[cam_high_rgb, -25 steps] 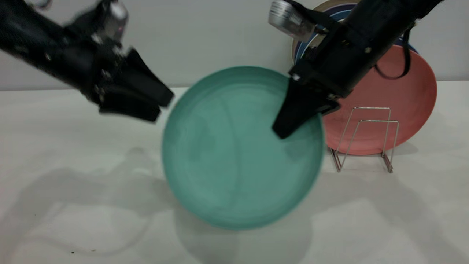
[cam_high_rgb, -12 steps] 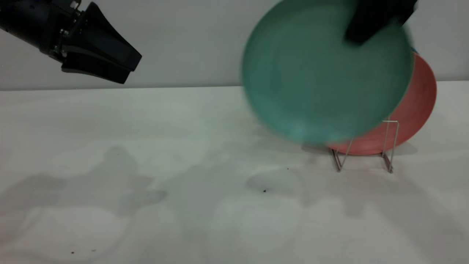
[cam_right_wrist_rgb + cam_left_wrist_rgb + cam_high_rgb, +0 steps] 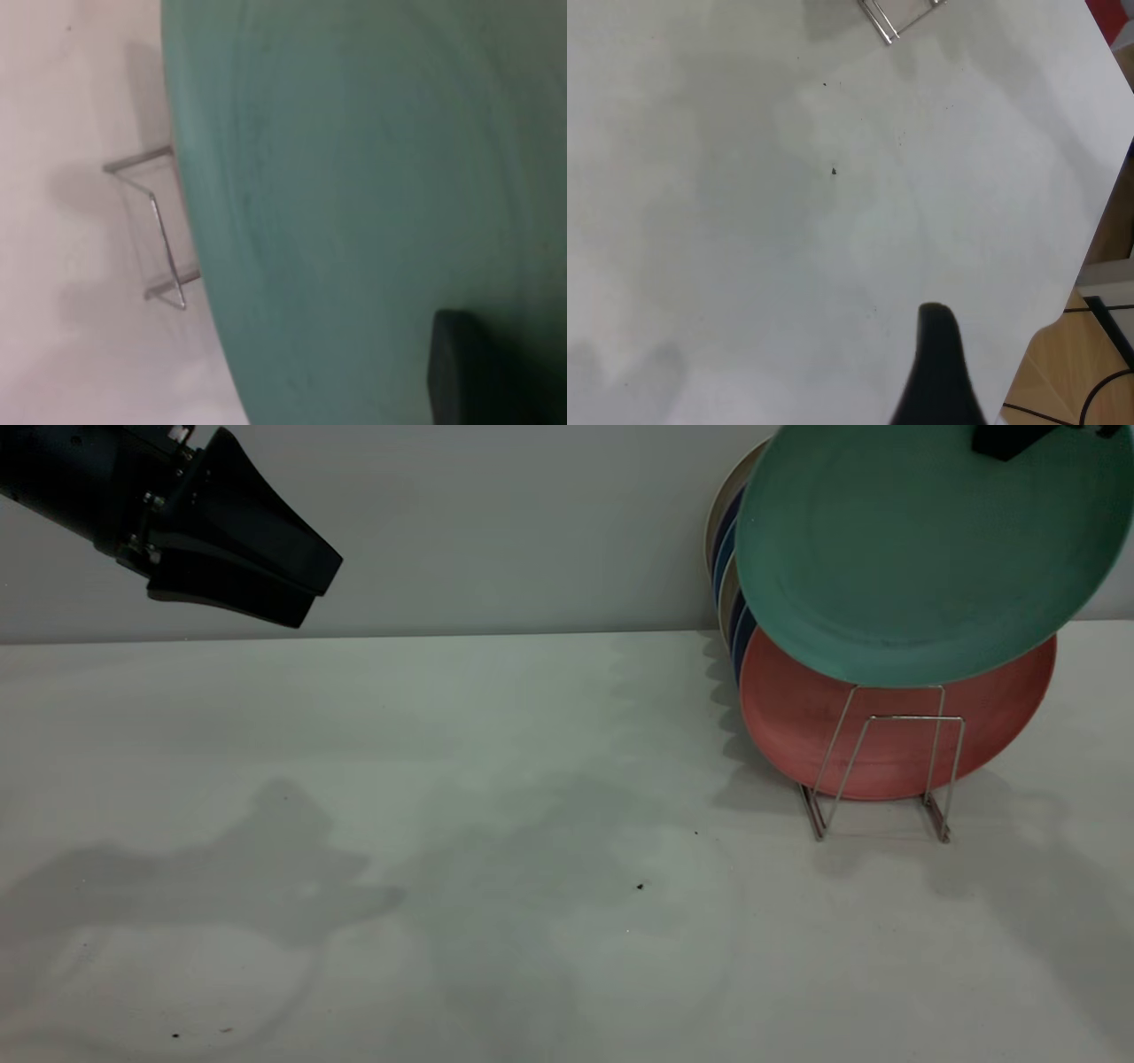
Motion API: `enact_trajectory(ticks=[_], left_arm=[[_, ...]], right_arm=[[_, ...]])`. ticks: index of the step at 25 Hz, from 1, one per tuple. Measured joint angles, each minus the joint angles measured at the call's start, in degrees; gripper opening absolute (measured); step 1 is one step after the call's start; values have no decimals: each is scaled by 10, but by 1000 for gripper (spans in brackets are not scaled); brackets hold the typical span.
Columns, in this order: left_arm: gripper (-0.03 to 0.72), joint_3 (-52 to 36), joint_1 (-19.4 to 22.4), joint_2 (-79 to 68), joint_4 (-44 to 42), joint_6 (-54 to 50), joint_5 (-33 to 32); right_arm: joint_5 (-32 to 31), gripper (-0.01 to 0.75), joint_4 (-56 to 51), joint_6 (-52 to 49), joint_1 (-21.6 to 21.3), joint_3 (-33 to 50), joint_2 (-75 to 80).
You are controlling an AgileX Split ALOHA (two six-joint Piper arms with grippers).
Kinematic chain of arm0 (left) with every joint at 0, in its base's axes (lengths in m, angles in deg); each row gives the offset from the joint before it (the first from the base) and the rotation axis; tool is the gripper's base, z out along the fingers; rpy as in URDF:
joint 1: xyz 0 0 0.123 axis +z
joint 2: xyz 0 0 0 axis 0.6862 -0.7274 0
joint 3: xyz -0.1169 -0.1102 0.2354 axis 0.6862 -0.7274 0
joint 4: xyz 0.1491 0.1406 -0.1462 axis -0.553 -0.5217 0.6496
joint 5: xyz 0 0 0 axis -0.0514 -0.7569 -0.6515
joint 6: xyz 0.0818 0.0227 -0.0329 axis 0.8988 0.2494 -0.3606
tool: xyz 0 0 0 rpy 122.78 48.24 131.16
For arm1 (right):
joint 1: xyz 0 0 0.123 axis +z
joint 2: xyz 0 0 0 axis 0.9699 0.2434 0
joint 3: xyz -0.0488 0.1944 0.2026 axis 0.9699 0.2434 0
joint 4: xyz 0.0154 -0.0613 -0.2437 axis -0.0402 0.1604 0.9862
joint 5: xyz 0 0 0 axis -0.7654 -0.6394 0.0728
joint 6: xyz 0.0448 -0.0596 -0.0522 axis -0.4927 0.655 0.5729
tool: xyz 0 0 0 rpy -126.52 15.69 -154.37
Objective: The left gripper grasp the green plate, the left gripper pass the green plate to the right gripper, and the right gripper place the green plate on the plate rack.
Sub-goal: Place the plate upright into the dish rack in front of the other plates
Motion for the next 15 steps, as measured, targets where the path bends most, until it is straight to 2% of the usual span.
enact_trajectory(ticks=[15], left_arm=[[591,0,0,0,0,-7,0]], right_arm=[[5,120,-30,22,-2,1,45]])
